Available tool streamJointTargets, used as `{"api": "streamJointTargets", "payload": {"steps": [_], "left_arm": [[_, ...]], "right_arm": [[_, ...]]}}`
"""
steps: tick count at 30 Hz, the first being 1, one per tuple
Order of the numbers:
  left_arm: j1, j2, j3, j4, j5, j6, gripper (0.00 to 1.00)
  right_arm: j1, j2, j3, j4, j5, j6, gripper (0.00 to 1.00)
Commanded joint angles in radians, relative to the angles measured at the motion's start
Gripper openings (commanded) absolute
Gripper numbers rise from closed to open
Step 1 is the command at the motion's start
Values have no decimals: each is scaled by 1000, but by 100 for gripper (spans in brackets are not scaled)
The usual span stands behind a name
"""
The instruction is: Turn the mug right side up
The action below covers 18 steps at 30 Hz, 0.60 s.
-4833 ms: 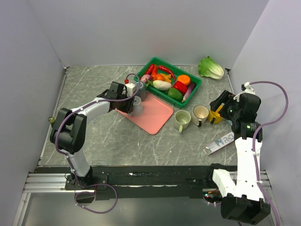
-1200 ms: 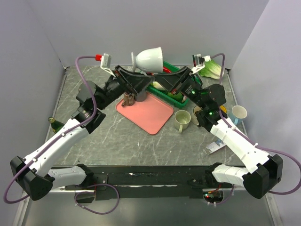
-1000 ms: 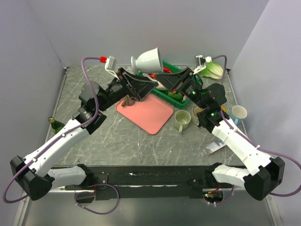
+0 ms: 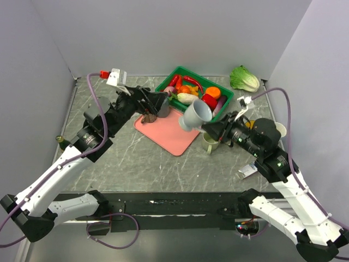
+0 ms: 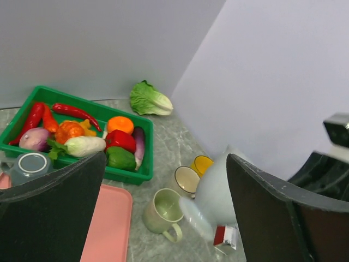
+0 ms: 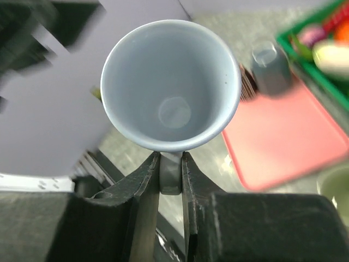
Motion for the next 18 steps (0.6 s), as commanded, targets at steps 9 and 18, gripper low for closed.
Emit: {"api": "streamJointTargets", "payload": {"steps": [9,18], "left_arm": [[-2,64,68,-14,-40,36,96],[-2,93,71,-14,-56,45,96]], "right_arm": [[2,-136,-191,-199,174,-54,0],[38,-221,-481,36,229,-50,0]]}}
